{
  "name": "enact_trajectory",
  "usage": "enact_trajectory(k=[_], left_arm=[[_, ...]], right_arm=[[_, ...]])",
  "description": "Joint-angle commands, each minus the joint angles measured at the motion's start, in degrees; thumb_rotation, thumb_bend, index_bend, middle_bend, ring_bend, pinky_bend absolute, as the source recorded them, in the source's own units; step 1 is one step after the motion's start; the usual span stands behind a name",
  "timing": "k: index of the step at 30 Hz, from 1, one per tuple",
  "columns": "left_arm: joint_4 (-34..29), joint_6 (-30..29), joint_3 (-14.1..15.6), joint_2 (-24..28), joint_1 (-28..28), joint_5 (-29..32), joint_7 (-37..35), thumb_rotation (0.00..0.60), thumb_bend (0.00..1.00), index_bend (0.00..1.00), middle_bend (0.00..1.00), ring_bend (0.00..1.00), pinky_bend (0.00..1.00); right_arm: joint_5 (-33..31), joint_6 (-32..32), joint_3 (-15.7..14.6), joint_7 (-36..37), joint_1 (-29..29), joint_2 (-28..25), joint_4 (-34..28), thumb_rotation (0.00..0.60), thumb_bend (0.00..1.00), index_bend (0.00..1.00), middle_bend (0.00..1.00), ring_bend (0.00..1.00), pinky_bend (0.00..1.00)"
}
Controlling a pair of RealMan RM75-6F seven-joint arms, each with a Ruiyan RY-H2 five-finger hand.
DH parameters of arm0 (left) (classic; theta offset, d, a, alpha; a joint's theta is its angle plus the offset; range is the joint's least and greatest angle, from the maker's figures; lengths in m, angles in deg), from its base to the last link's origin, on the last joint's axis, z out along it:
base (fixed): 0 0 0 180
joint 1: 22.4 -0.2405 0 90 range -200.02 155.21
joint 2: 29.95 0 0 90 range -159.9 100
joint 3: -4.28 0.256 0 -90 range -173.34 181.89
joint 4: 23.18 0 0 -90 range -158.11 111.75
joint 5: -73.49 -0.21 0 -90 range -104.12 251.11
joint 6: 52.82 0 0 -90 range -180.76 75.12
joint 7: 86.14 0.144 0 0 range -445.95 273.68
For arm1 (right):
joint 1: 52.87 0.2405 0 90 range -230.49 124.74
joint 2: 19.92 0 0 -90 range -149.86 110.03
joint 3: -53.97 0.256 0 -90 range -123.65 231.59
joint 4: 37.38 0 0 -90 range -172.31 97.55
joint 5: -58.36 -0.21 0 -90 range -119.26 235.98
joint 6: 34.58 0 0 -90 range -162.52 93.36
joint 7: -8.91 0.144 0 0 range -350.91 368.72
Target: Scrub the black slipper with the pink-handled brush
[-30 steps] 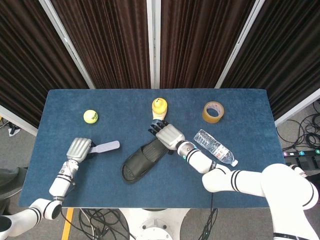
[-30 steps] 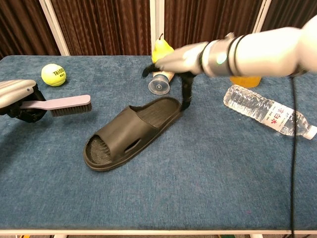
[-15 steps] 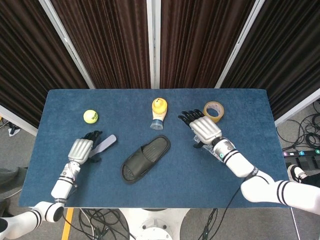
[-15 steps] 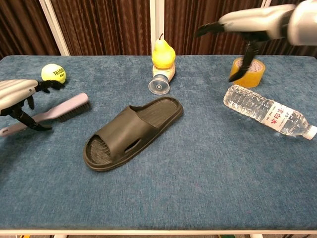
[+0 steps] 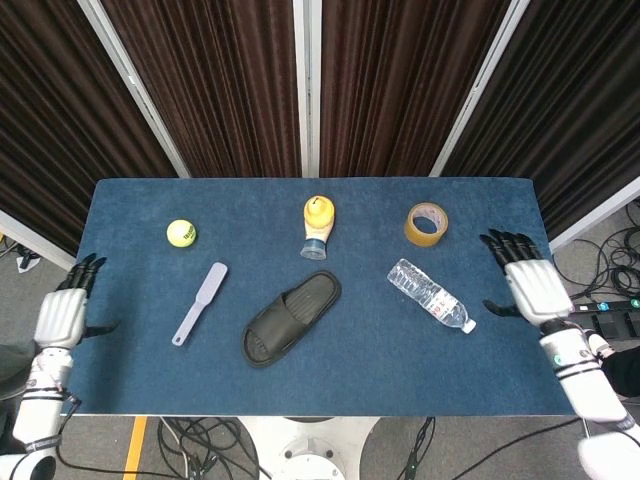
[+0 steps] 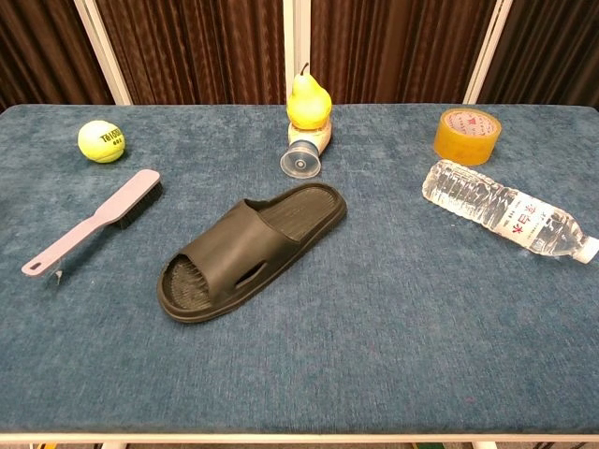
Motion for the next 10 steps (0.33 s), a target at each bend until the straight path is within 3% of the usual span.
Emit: enact_trajectory(k=[1, 5, 10], left_arm=[[-3.53, -4.47, 1.21, 3.27, -4.72, 1.49, 2.47, 0.600, 0.14, 0.15, 0.16, 0.12, 0.29], [-8.33, -8.44, 3.36, 5.68, -8.32, -0.18, 4.92, 0.600, 0.14, 0.16, 0.17, 0.12, 0.28], [-12.39, -12.10, 4.13, 6.31, -10.82, -2.08, 7.64, 0.600, 0.14, 0.16, 0.17, 0.12, 0.26]], right_arm=[[3.39, -10.53, -2.43, 1.74, -9.86, 0.20, 1.67, 0.600, 0.09, 0.00, 0.04, 0.00, 0.00], [6.29, -16.91, -3.19, 2.94, -15.76, 1.62, 2.85, 0.600, 0.09, 0.00, 0.04, 0.00, 0.00], [9.18, -19.76, -3.15, 4.28, -19.63, 2.02, 3.76, 0.600, 0.09, 0.00, 0.03, 0.00, 0.00]])
